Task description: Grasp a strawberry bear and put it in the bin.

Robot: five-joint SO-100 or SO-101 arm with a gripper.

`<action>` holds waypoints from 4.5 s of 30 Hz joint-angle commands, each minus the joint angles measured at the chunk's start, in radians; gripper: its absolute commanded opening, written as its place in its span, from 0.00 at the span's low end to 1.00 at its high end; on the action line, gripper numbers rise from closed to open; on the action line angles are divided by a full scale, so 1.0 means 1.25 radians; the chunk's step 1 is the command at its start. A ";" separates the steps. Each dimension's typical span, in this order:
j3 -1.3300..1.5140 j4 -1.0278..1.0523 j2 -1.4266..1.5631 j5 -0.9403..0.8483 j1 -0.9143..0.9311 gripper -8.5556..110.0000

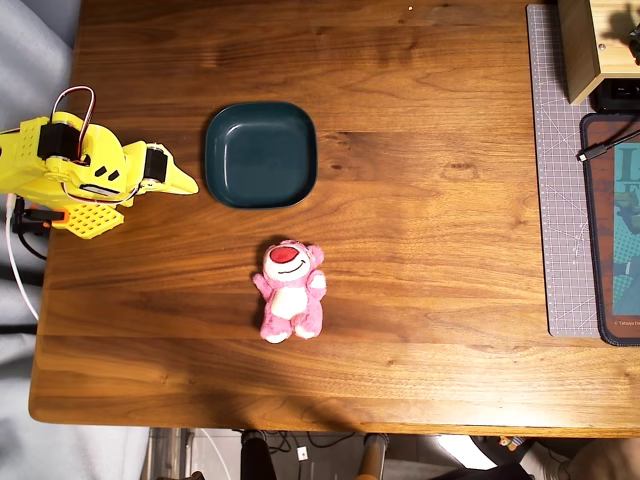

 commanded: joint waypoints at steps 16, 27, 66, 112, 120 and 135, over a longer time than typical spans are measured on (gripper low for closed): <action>-0.015 0.004 0.016 -0.004 0.010 0.07; -0.015 0.004 0.016 -0.004 0.010 0.07; -0.015 0.004 0.016 -0.004 0.010 0.07; -0.776 -0.029 -0.886 -0.011 -0.033 0.07; -1.093 0.022 -1.183 -0.023 -0.158 0.07; -1.284 0.006 -1.475 -0.025 -0.295 0.33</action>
